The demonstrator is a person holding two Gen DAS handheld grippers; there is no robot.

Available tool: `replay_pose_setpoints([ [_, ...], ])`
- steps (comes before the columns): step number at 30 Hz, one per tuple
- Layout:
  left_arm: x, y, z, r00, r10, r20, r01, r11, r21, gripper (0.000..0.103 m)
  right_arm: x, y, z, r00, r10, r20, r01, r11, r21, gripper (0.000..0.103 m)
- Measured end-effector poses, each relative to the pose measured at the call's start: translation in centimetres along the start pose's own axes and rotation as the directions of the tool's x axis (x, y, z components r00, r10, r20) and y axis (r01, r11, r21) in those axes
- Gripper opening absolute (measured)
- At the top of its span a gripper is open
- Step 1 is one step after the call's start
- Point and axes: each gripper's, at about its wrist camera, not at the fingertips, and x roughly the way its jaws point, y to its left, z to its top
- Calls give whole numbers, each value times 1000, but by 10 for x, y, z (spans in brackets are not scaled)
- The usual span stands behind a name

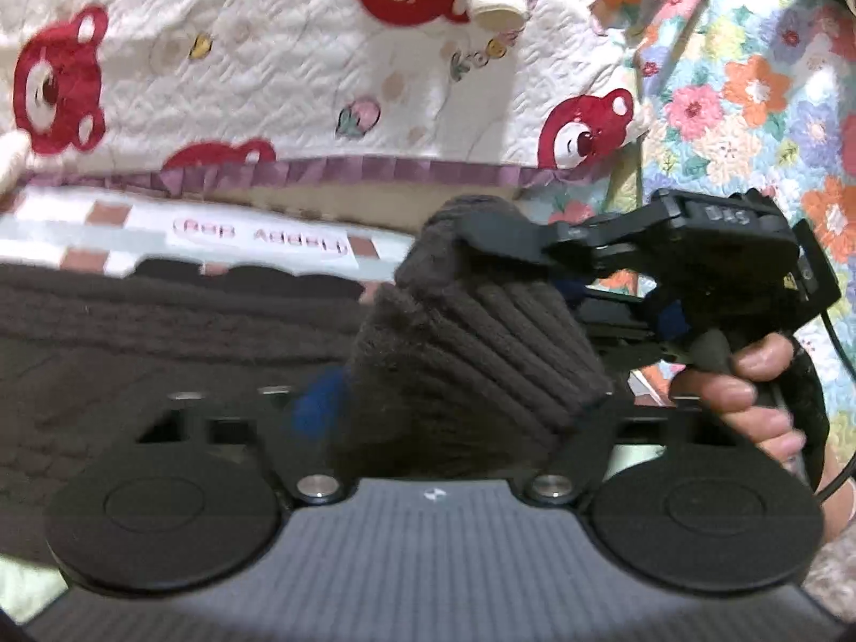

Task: Fold clothes

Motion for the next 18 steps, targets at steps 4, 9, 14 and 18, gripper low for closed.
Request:
replay_pose_setpoints([
  [4,-10,5,2,993,112,40,-114,993,41,13,-29,-26,-10,989,-145,-10,144,988,-55,21],
  [9,-22,15,4,957,281,72,-287,953,99,13,-64,-59,-22,947,-321,-11,318,940,-126,44],
  [14,-37,34,5,894,441,73,-447,883,139,13,-87,-68,-36,904,-428,-5,413,875,-252,46],
  [18,-55,40,6,902,426,69,-431,895,111,13,-78,-55,-45,882,-471,8,431,801,-415,58],
])
